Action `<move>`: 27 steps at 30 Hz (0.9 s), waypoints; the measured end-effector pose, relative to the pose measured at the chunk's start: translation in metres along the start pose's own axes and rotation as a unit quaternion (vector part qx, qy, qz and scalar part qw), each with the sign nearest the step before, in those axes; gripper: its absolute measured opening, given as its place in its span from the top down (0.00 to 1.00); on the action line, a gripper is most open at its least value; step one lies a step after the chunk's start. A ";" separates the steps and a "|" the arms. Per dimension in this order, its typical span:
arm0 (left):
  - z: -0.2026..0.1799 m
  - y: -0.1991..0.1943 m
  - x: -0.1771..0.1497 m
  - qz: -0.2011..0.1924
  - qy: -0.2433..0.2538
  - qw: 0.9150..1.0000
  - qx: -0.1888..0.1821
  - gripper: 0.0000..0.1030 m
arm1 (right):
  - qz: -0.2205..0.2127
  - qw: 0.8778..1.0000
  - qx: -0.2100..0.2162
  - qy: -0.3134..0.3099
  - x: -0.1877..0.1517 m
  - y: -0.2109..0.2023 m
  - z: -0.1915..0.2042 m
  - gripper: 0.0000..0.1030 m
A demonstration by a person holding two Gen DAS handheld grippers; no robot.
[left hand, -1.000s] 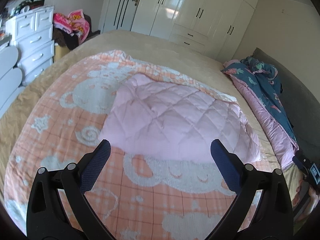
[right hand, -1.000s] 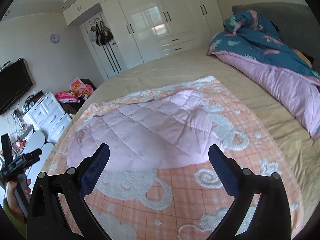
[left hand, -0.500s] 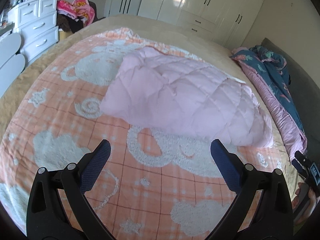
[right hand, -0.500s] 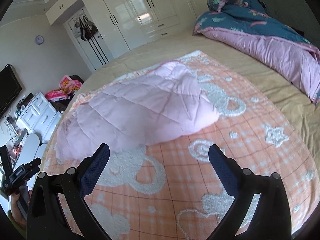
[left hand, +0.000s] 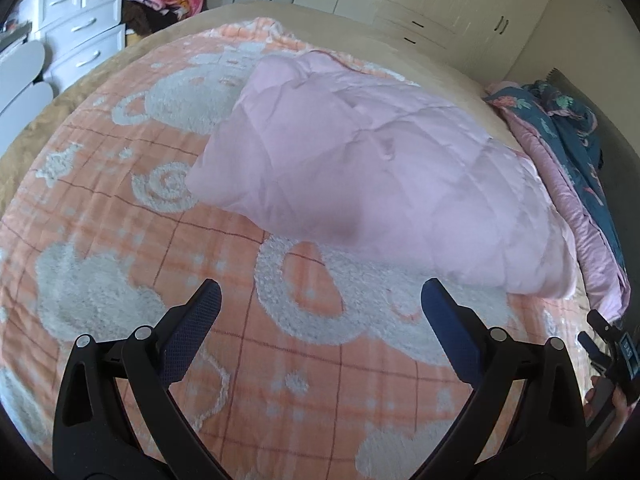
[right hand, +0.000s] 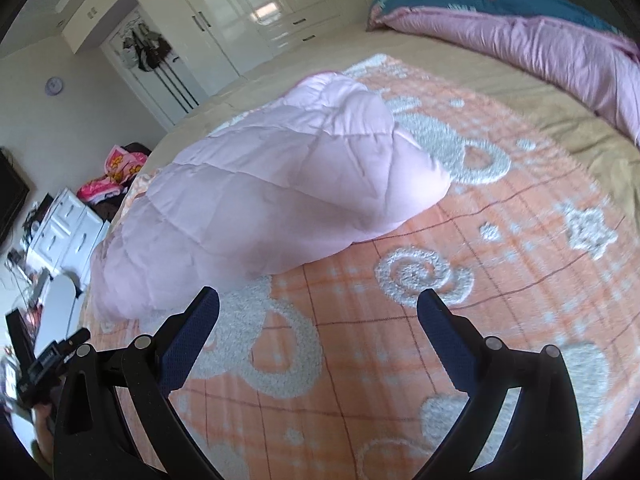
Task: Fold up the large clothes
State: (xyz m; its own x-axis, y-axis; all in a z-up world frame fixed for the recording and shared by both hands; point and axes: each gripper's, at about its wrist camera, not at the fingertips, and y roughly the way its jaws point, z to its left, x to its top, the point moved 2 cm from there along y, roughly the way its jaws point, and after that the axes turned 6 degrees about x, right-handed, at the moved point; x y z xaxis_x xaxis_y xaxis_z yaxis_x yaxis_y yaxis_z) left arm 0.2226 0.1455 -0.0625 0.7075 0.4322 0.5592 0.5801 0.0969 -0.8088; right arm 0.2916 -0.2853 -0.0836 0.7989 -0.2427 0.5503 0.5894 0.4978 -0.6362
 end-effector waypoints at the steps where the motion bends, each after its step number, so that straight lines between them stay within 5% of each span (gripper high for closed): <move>1: 0.001 0.003 0.002 0.001 -0.003 1.000 0.002 0.09 | 0.005 1.000 0.005 0.014 0.002 0.007 -0.004 0.04; 8: 0.016 0.035 0.019 0.031 -0.072 0.996 -0.034 0.09 | 0.008 0.998 0.016 0.068 0.016 0.037 -0.021 0.04; 12: 0.037 0.065 0.025 0.072 -0.184 0.973 -0.118 0.09 | 0.010 0.995 0.026 0.091 0.024 0.053 -0.028 0.04; 16: 0.049 0.082 0.032 0.069 -0.248 0.953 -0.159 0.09 | 0.012 0.994 0.041 0.096 0.027 0.070 -0.027 0.04; 22: 0.047 0.099 0.044 0.057 -0.278 0.944 -0.166 0.09 | -0.017 0.988 0.067 0.136 0.041 0.085 -0.036 0.04; 27: 0.044 0.109 0.051 0.042 -0.281 0.946 -0.155 0.08 | -0.028 0.981 0.087 0.171 0.052 0.102 -0.043 0.04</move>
State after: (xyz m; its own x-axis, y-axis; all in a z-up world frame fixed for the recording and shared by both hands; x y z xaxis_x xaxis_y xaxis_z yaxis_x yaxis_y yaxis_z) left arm 0.3034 0.2178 -0.1301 0.4806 0.8438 0.2389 0.6831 -0.1895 -0.7053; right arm 0.3989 -0.2832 -0.1434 0.7769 -0.5244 0.3485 0.6278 0.6036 -0.4915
